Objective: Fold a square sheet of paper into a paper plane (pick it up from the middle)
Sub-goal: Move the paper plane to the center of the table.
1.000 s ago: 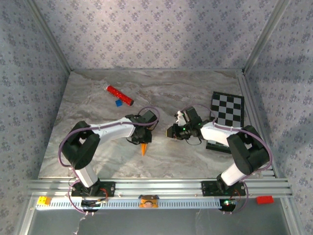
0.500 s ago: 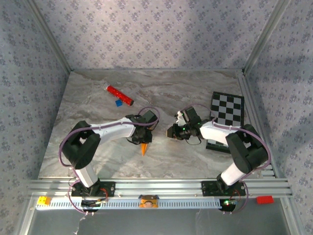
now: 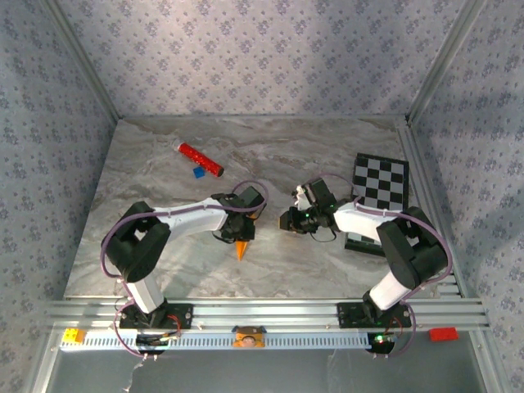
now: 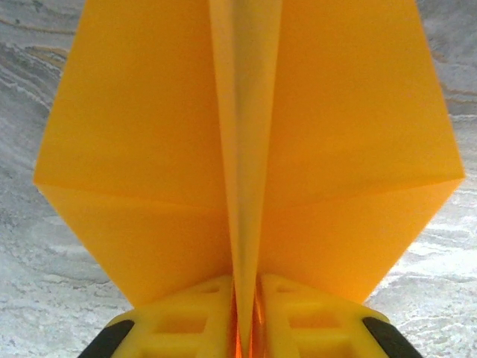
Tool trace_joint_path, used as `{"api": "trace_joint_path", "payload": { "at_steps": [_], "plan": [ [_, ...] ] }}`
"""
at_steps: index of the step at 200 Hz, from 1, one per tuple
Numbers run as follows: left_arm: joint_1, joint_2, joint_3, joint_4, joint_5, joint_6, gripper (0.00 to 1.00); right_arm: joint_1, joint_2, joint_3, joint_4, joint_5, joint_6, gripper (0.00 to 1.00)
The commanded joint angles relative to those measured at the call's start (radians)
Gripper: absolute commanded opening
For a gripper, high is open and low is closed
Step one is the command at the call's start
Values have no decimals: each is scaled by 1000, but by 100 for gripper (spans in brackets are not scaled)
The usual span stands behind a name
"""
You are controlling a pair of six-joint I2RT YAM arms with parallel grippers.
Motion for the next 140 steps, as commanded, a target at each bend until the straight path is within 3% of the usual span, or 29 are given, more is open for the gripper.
{"api": "trace_joint_path", "payload": {
  "at_steps": [1, 140],
  "plan": [
    [-8, 17, -10, -3, -10, -3, 15, 5, 12, 23, -24, 5, -7, 21],
    [-24, 59, -17, -7, -34, -19, 14, 6, 20, 22, -17, 4, -7, 21]
  ]
}}
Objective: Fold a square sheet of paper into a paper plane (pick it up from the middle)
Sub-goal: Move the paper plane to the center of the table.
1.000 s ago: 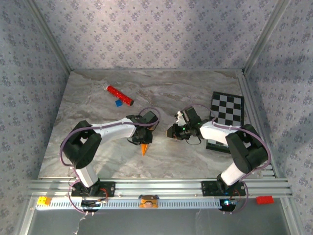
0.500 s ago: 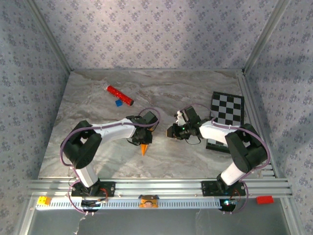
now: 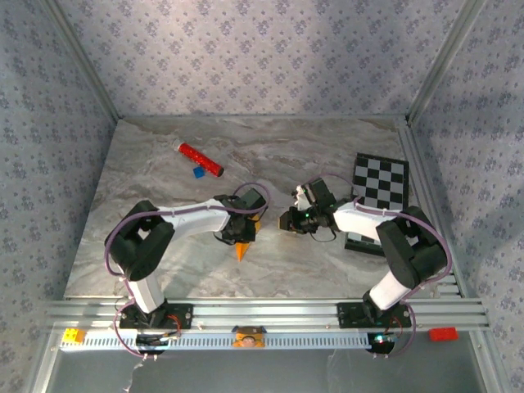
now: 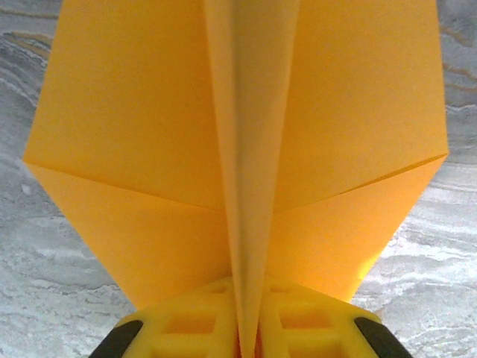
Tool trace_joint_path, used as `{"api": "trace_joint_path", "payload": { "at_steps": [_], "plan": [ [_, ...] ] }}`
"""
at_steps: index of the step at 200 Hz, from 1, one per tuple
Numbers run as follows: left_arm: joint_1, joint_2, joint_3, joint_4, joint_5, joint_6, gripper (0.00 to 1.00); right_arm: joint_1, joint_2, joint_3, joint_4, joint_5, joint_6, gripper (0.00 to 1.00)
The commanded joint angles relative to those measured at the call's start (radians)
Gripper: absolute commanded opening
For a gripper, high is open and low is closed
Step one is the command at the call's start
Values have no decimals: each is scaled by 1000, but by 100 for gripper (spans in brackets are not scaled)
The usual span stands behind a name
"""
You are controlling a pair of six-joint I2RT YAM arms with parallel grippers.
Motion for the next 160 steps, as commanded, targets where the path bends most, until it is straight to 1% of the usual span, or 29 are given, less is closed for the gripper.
{"api": "trace_joint_path", "payload": {
  "at_steps": [1, 23, 61, 85, 98, 160],
  "plan": [
    [-10, 35, -15, -10, -19, -16, 14, 6, 14, 20, -17, 4, -6, 21],
    [-15, 47, -20, -4, -20, -28, 16, 6, 11, 20, -16, 5, -5, 21],
    [-17, 59, -31, 17, -15, -61, 24, 3, -5, 21, -25, 5, -10, 21],
    [-18, 74, -25, 20, -16, -87, 26, -1, -17, 20, -31, 7, -11, 21],
    [-19, 86, -17, 16, -21, -107, 30, -4, -23, 18, -31, 10, -11, 21],
    [-36, 157, 75, -49, -71, -158, 32, -22, -49, 3, -35, 14, -16, 21]
  ]
}}
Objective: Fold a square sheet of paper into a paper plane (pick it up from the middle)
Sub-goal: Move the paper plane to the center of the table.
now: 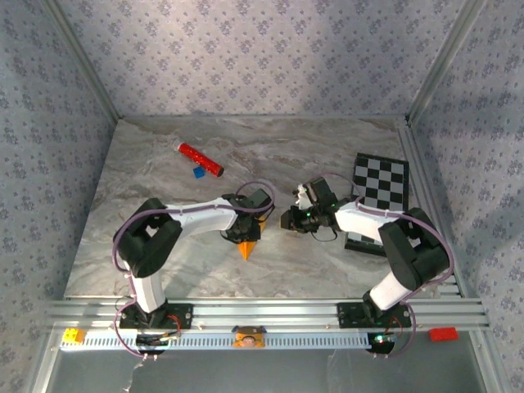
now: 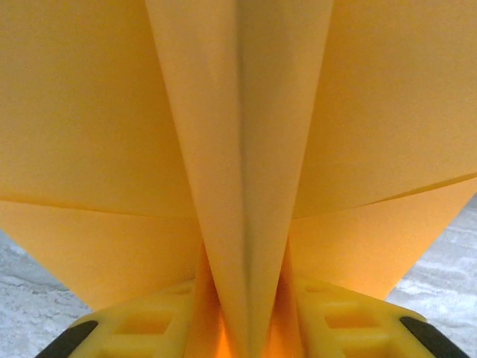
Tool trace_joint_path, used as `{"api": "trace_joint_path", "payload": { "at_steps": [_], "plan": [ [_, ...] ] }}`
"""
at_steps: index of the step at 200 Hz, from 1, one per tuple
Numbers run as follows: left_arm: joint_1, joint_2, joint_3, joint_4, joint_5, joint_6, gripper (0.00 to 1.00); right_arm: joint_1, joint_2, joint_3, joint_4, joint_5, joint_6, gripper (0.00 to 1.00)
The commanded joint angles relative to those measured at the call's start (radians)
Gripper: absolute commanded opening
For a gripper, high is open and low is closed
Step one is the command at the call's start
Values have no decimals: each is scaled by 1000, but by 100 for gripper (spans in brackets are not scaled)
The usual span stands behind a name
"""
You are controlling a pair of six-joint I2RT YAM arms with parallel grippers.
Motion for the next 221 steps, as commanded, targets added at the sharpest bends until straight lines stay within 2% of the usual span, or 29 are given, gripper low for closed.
{"api": "trace_joint_path", "payload": {
  "at_steps": [1, 135, 221],
  "plan": [
    [-7, 92, 2, -18, -27, -38, 32, -10, -29, 4, -24, 13, -16, 21],
    [-14, 3, 61, -49, -50, -25, 33, -29, -72, 0, -41, 22, -19, 22],
    [-14, -75, 61, -66, -80, -26, 37, -32, -94, 14, -66, 43, -26, 22]
  ]
}}
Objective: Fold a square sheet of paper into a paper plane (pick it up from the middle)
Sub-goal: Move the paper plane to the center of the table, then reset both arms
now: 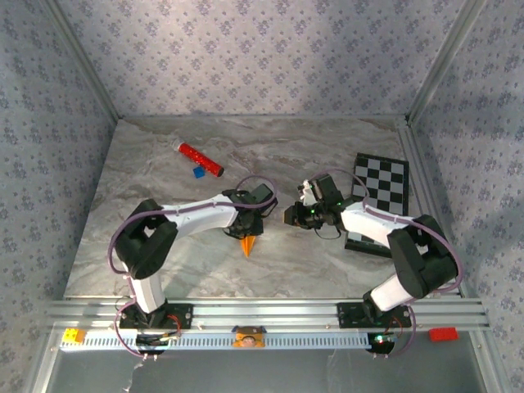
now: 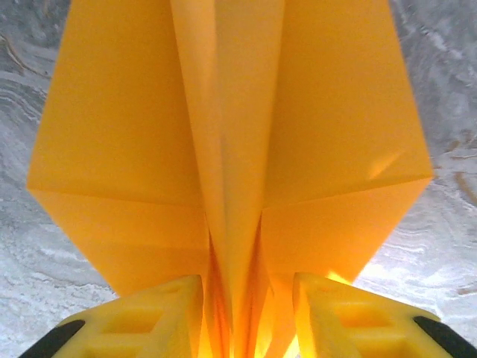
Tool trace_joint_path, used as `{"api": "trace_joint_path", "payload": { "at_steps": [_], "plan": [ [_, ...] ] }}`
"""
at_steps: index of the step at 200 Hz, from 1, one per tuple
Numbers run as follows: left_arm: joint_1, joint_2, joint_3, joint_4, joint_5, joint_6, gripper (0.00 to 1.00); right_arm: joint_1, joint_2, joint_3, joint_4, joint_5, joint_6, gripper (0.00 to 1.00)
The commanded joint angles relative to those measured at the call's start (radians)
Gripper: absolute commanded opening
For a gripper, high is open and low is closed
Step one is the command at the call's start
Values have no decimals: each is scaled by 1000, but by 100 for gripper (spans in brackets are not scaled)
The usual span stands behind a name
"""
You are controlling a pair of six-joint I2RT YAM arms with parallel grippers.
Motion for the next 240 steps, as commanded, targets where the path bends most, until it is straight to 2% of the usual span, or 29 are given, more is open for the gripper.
{"api": "trace_joint_path", "payload": {
  "at_steps": [1, 43, 55, 69, 89, 102, 112, 115, 122, 136, 165, 172, 184, 204, 240],
  "plan": [
    [-4, -42, 4, -28, -28, 7, 37, -5, -29, 14, -41, 19, -22, 22],
    [-5, -140, -18, -24, -75, 17, 39, -21, -126, 30, -110, 119, -92, 24],
    [-6, -203, -47, -1, -116, 32, 41, -26, -191, 42, -155, 211, -132, 25],
    [-5, -292, -93, 27, -196, 66, 49, -29, -290, 52, -211, 380, -199, 28],
    [30, -425, -162, 46, -311, 119, 62, -39, -447, 43, -233, 726, -216, 50],
    [86, -512, -222, 89, -355, 175, 71, -54, -522, -19, -140, 937, -257, 69],
    [142, -576, -288, 149, -384, 231, 77, -84, -553, -98, 2, 1027, -327, 94],
    [164, -593, -306, 170, -384, 249, 79, -99, -556, -120, 51, 1040, -354, 98],
    [213, -632, -348, 213, -384, 295, 87, -133, -555, -166, 145, 1040, -416, 99],
    [319, -696, -417, 290, -384, 375, 92, -212, -522, -217, 243, 968, -522, 99],
    [549, -775, -543, 475, -383, 533, 95, -365, -365, -187, 226, 844, -516, 99],
    [590, -780, -568, 520, -384, 575, 99, -386, -332, -194, 257, 830, -516, 99],
    [657, -775, -609, 595, -377, 631, 99, -420, -289, -230, 353, 757, -536, 99],
    [740, -726, -675, 731, -332, 712, 100, -446, -218, -294, 560, 658, -611, 99],
    [806, -608, -766, 994, -260, 740, 100, -473, -46, -306, 736, 529, -691, 97]
  ]
}}
